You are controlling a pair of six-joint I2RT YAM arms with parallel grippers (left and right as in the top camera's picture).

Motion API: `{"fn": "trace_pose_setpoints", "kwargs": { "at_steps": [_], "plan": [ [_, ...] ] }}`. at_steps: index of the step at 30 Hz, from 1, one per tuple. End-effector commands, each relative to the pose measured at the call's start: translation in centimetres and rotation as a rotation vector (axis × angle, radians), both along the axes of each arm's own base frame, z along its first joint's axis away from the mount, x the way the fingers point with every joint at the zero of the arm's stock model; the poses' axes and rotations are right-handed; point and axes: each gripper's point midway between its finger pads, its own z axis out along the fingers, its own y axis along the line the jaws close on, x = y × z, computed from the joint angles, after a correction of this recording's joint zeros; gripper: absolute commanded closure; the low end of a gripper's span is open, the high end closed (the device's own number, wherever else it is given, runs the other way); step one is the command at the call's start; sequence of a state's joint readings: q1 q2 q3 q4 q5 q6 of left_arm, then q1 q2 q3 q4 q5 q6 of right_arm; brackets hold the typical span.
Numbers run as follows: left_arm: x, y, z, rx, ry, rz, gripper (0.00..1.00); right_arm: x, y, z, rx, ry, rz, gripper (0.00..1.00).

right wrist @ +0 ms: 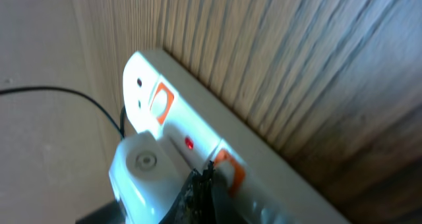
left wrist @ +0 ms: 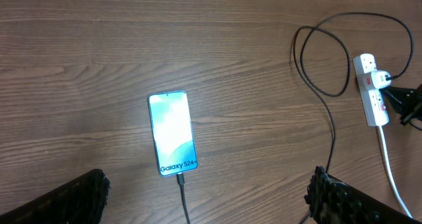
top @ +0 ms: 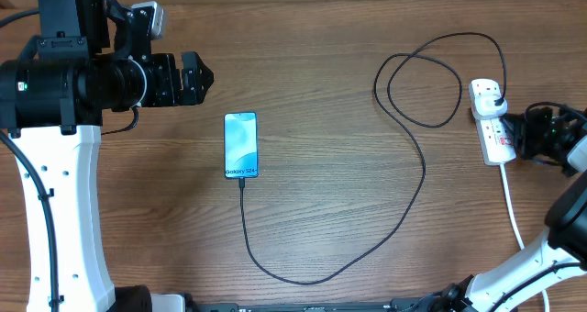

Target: Plug charger to phone and switch on socket

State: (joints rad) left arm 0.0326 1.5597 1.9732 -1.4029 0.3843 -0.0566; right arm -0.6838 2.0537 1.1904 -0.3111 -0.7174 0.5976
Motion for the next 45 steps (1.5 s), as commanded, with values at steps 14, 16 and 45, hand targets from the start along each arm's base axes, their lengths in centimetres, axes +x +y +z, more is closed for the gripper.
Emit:
{"fn": "trace_pose_setpoints", "kwargs": {
  "at_steps": [14,16,45],
  "plan": [
    [-0.2,0.0,0.5,0.001,-0.015,0.004,0.00,-2.3,0.9,-3.3,0.021,0.118,-0.004,0.96],
    [-0.2,0.0,0.5,0.001,-0.015,0.003,0.00,-2.5,-0.3,-2.0,0.023,0.091,-0.029,0.96],
    [-0.2,0.0,0.5,0.001,-0.014,0.003,0.00,-4.7,8.0,32.1,-0.575,-0.390,0.229,0.96]
  ]
}}
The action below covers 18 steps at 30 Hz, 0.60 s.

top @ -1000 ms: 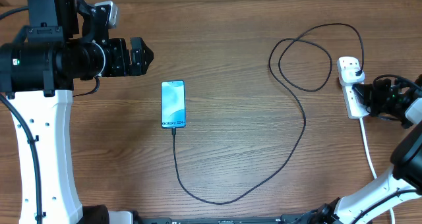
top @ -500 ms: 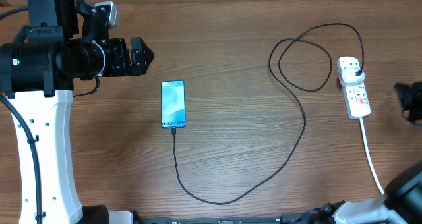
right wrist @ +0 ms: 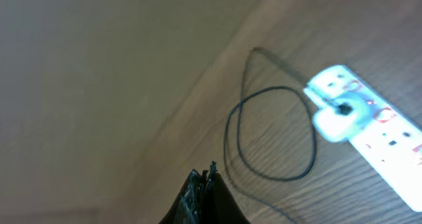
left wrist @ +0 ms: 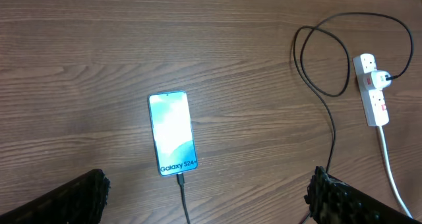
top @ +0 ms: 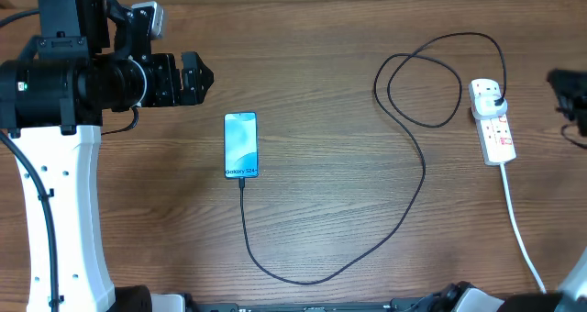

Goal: Plug charger to phone and switch on socket
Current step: 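Lift the right gripper up and away from the power strip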

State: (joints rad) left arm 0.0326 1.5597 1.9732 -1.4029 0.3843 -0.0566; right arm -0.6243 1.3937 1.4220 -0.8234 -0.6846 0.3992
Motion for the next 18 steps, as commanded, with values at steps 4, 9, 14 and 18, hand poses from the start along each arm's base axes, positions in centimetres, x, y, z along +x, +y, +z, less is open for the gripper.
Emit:
{"fn": "trace_pose_setpoints", "kwargs": {
  "at_steps": [4,9,14,18],
  "plan": [
    [-0.2,0.0,0.5,0.001,-0.014,0.003,0.01,-0.3,7.0,5.6,-0.287,-0.040,0.161,0.96],
    [-0.2,0.0,0.5,0.001,-0.014,0.003,0.00,-0.6,12.5,5.8,-0.382,-0.003,0.255,0.96],
    [-0.2,0.0,0.5,0.001,-0.014,0.003,0.00,-1.2,18.3,4.9,-0.482,0.015,0.370,0.96],
    [-0.2,0.0,0.5,0.001,-0.014,0.003,0.00,-2.3,21.8,4.3,-0.580,0.029,0.426,0.96]
  ]
}}
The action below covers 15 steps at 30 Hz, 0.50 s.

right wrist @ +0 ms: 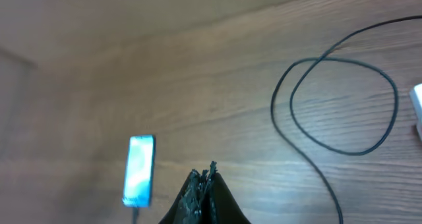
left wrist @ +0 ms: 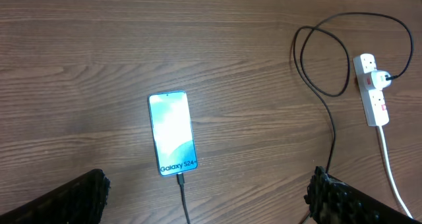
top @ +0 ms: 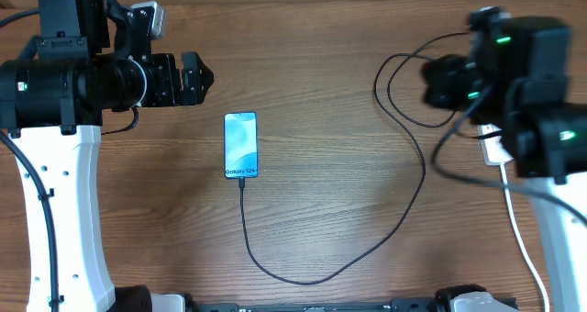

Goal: Plug charger to phone and switch on socket
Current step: 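Lift the right gripper up and away from the power strip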

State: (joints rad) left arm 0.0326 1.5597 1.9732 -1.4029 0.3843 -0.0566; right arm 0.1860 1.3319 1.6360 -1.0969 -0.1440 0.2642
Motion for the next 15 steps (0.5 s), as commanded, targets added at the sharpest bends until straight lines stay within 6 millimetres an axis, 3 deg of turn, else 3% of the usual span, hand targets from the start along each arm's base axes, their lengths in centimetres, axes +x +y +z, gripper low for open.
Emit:
{"fn": "trace_pose_setpoints", "kwargs": {
  "at_steps": [1,5,10,13,15],
  "plan": [
    [-0.2,0.0,0.5,0.001,-0.014,0.003,0.00,-0.5,0.9,0.7,-0.123,-0.048,-0.019,0.96],
    [-0.2,0.0,0.5,0.001,-0.015,0.003,0.00,-2.3,4.4,0.2,-0.132,-0.031,0.094,0.96],
    [-0.2,0.0,0.5,0.001,-0.014,0.004,0.01,-3.0,5.4,-0.1,-0.137,-0.017,0.128,0.95],
    [-0.2,0.0,0.5,0.001,-0.014,0.003,0.00,-3.1,5.3,-0.2,-0.140,-0.010,0.128,0.84],
    [-0.2,0.0,0.5,0.001,-0.014,0.004,0.00,-3.1,5.3,-0.3,-0.141,-0.008,0.128,0.64]
  ]
}}
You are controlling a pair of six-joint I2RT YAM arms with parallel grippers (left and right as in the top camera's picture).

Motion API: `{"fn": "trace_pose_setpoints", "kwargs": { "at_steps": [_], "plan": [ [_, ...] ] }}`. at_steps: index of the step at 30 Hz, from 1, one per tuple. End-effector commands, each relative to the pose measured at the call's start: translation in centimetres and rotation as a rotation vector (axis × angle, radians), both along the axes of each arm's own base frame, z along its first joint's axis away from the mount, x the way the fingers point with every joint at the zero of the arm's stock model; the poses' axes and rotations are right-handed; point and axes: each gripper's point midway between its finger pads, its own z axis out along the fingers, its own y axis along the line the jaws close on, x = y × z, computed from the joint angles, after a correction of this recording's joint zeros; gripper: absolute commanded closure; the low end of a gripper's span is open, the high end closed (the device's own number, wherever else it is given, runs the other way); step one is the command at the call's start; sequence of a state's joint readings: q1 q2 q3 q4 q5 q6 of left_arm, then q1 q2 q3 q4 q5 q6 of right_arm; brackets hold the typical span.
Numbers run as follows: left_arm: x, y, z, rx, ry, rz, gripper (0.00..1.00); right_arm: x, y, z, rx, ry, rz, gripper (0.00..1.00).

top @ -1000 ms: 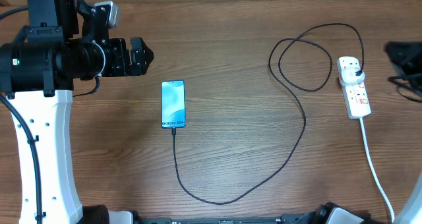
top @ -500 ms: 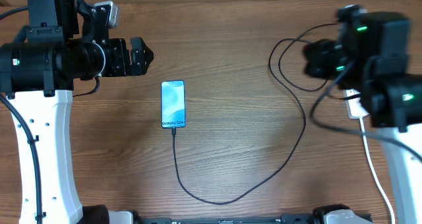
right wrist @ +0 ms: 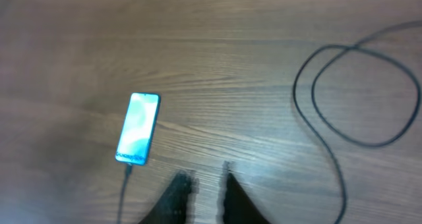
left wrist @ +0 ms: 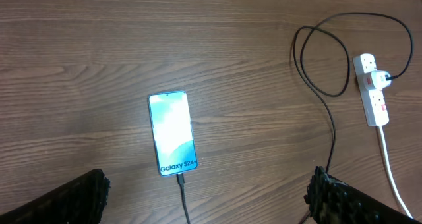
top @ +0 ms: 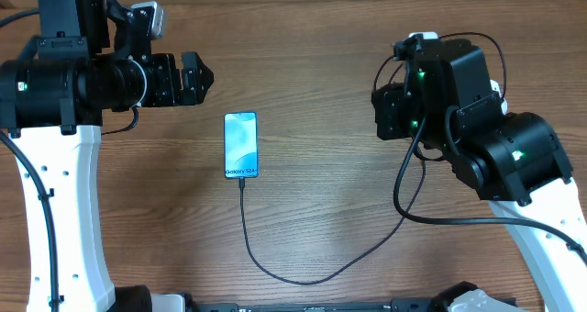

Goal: Plug charger to phone and switch on socket
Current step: 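Lift the right gripper up and away from the power strip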

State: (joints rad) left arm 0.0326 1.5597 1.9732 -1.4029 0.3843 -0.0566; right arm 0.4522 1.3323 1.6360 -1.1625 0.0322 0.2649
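The phone (top: 241,145) lies lit, screen up, left of the table's middle; it also shows in the left wrist view (left wrist: 173,133) and the right wrist view (right wrist: 138,128). A black cable (top: 417,202) is plugged into its near end and loops right. The white power strip (left wrist: 372,90) carries the white charger plug (left wrist: 376,79). In the overhead view my right arm (top: 468,101) covers the strip. My right gripper (right wrist: 206,184) hangs high above the wood, fingers a little apart and empty. Up and left of the phone, my left gripper (left wrist: 208,204) is wide open and empty.
The strip's white lead (left wrist: 390,171) runs toward the near right edge. The cable makes a loose loop (right wrist: 356,92) on the wood between the phone and the strip. The left arm's white column (top: 64,211) stands along the left side.
My right arm has moved further left and nearer over the cable loop. Its fingers, shut then, now stand slightly apart. The left arm, phone and cable are where they were.
At first my shut right gripper touched the strip by a switch beside the charger plug, with a red lamp lit. It then stood off at the right edge, clear of the strip. Then it hung high over the strip, and now it is left of that, fingers parted.
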Motion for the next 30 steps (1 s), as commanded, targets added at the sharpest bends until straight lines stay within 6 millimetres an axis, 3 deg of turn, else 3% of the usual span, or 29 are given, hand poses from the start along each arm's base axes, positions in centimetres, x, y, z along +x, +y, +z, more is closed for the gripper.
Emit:
{"fn": "trace_pose_setpoints", "kwargs": {
  "at_steps": [1,5,8,9,18,30],
  "plan": [
    [-0.2,0.0,0.5,0.001,-0.014,0.003,0.01,0.1,-0.3,1.0,-0.002,-0.032,-0.008,0.57],
    [-0.2,0.0,0.5,0.001,-0.014,0.003,0.00,0.3,-0.7,1.0,-0.020,-0.040,-0.027,0.39],
    [-0.2,0.0,0.5,0.001,-0.014,0.003,0.00,0.3,-0.7,1.0,-0.021,-0.040,-0.027,0.14],
    [-0.2,0.0,0.5,0.001,-0.014,0.004,0.00,0.3,-0.7,1.0,-0.021,-0.040,-0.027,0.00],
    [-0.2,0.0,0.5,0.001,-0.014,0.003,0.00,0.3,-0.7,1.0,-0.021,-0.040,-0.027,0.00],
    [-0.2,0.0,0.5,0.001,-0.014,0.003,0.00,1.5,-3.0,1.4,-0.079,-0.084,-0.123,0.00]
  ]
}}
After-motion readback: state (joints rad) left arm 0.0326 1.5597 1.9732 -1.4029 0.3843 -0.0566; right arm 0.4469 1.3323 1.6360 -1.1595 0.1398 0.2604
